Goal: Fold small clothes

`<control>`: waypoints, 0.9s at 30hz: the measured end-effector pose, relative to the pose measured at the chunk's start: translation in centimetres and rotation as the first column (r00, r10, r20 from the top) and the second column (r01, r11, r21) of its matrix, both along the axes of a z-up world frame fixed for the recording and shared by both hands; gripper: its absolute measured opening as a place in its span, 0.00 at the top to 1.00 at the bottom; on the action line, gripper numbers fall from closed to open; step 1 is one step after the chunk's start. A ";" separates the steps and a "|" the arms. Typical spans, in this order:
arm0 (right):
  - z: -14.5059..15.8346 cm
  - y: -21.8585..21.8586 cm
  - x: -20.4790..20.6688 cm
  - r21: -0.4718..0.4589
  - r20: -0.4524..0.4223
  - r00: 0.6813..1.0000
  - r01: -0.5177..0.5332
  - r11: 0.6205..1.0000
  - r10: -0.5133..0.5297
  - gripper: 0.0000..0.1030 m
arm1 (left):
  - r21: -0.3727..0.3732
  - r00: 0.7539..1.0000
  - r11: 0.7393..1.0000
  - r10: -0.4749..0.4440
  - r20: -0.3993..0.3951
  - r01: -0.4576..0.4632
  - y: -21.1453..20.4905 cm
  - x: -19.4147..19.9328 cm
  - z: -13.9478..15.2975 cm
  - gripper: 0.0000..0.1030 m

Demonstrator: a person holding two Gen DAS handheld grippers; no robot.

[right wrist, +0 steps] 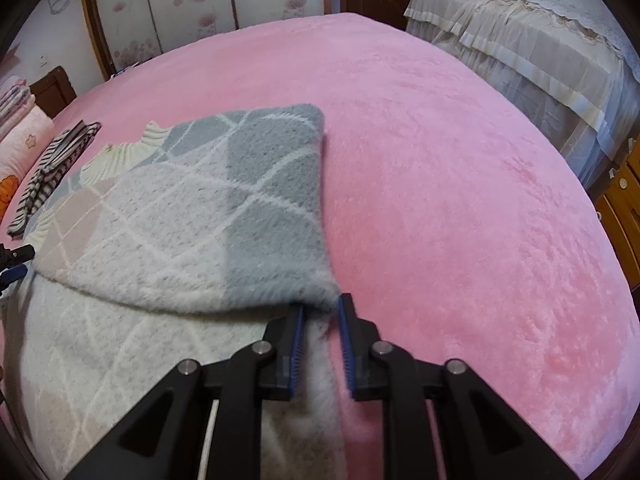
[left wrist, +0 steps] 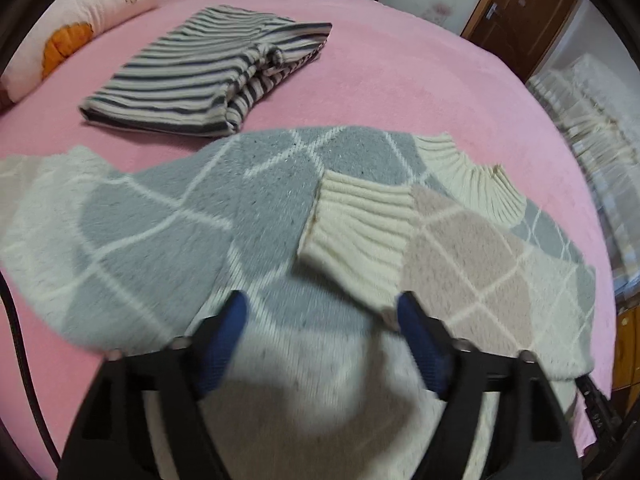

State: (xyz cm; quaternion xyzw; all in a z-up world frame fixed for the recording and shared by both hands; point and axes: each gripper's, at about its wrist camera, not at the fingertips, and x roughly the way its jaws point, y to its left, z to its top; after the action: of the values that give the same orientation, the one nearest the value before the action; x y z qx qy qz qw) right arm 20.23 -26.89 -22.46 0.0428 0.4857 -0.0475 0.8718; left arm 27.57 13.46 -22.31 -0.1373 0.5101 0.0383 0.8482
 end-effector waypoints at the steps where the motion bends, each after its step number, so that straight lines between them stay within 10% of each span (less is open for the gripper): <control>1: 0.4 0.1 -0.4 -0.003 0.001 1.000 -0.002 1.000 0.002 0.78 | 0.014 1.000 1.000 -0.008 0.012 0.007 -0.3 -0.6 0.7 0.20; 11: 5.3 -0.9 -1.6 0.068 0.108 0.994 0.013 0.998 -0.021 0.50 | 0.093 0.987 0.993 -0.081 0.141 0.068 -3.2 -2.8 6.4 0.12; 27: 1.7 -2.2 14.5 0.118 -0.032 0.999 -0.007 0.993 0.011 0.50 | 0.090 0.996 0.996 -0.016 0.086 0.008 -3.7 5.9 2.1 0.12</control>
State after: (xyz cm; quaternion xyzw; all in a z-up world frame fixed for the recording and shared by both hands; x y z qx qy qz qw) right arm 34.76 -29.05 -20.79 0.0914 0.5020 -0.0154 0.8599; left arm 33.50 9.80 -20.26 -0.0974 0.4713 0.0499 0.8751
